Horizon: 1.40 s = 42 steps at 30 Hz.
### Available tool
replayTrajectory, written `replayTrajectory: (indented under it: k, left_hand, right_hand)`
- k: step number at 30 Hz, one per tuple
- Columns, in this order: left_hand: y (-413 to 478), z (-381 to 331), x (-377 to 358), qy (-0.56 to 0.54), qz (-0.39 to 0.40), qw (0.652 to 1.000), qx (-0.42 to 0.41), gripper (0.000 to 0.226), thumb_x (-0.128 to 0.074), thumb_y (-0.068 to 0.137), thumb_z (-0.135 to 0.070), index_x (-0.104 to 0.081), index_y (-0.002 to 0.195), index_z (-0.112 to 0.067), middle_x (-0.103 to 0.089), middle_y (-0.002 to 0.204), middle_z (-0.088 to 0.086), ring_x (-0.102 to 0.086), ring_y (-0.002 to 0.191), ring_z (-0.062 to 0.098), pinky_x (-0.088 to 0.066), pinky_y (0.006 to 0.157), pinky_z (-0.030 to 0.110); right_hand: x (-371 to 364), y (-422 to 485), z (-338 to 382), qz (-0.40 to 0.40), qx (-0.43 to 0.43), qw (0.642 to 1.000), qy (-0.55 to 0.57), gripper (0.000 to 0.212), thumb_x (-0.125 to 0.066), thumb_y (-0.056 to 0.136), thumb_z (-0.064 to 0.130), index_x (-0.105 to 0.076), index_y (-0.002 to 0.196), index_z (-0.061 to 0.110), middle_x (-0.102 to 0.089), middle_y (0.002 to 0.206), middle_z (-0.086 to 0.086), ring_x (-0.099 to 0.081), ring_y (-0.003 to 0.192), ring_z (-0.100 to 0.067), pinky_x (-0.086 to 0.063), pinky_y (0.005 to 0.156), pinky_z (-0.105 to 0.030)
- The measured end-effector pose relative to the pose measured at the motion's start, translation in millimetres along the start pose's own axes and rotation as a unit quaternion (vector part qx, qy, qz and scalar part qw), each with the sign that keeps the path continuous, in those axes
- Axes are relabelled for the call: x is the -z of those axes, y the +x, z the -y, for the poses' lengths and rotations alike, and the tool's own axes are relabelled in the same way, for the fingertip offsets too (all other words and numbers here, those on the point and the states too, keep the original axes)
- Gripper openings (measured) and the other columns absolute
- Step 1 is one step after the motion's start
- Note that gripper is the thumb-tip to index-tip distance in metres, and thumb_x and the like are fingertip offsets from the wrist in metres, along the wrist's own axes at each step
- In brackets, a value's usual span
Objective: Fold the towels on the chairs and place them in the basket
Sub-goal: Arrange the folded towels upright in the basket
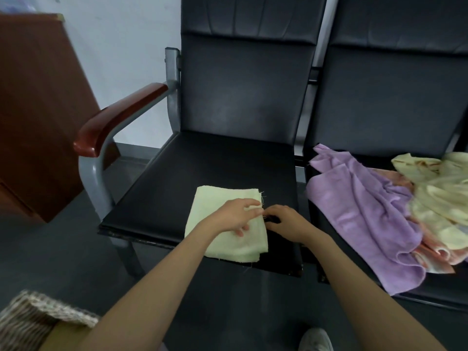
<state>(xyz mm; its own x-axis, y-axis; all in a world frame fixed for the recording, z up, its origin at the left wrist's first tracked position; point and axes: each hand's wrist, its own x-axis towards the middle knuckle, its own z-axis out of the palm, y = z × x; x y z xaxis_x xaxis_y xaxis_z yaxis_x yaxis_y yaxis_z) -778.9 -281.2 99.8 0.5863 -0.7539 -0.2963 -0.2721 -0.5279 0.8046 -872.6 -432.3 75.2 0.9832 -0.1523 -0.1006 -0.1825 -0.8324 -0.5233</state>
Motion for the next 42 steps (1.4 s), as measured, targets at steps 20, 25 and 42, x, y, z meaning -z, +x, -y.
replayTrajectory:
  k: [20, 25, 42]
  left_hand:
    - [-0.7, 104.7, 36.5, 0.279, -0.120, 0.952, 0.039, 0.053, -0.011, 0.100, -0.050, -0.005, 0.151, -0.036, 0.009, 0.158, -0.018, 0.015, 0.145, 0.011, 0.015, 0.112, 0.054]
    - [-1.9, 104.9, 37.2, 0.280, -0.117, 0.952, 0.028, 0.055, -0.012, 0.100, -0.051, -0.006, 0.152, -0.034, 0.009, 0.158, -0.017, 0.014, 0.145, 0.011, 0.015, 0.112, 0.054]
    - [4.4, 85.2, 0.9, 0.340, -0.164, 0.924, 0.060, 0.054, -0.005, 0.101, -0.043, 0.003, 0.152, -0.029, 0.011, 0.158, -0.015, 0.018, 0.145, 0.013, 0.017, 0.112, 0.056]
  right_hand:
    - [-1.6, 17.8, 40.4, 0.027, -0.195, 0.930, 0.310, 0.031, -0.071, 0.083, 0.015, -0.059, 0.109, 0.000, -0.067, 0.102, -0.010, -0.069, 0.087, -0.021, -0.059, 0.072, -0.032]
    - [-6.8, 8.4, 37.3, 0.070, -0.227, 0.964, 0.119, 0.031, -0.077, 0.077, 0.026, -0.049, 0.085, 0.015, -0.060, 0.087, 0.001, -0.059, 0.071, -0.012, -0.048, 0.055, -0.023]
    - [-62.7, 44.0, 25.8, -0.026, -0.079, 0.985, -0.153, 0.059, -0.011, 0.099, 0.054, 0.002, 0.152, 0.031, 0.008, 0.159, 0.012, 0.013, 0.146, -0.011, 0.008, 0.119, -0.038]
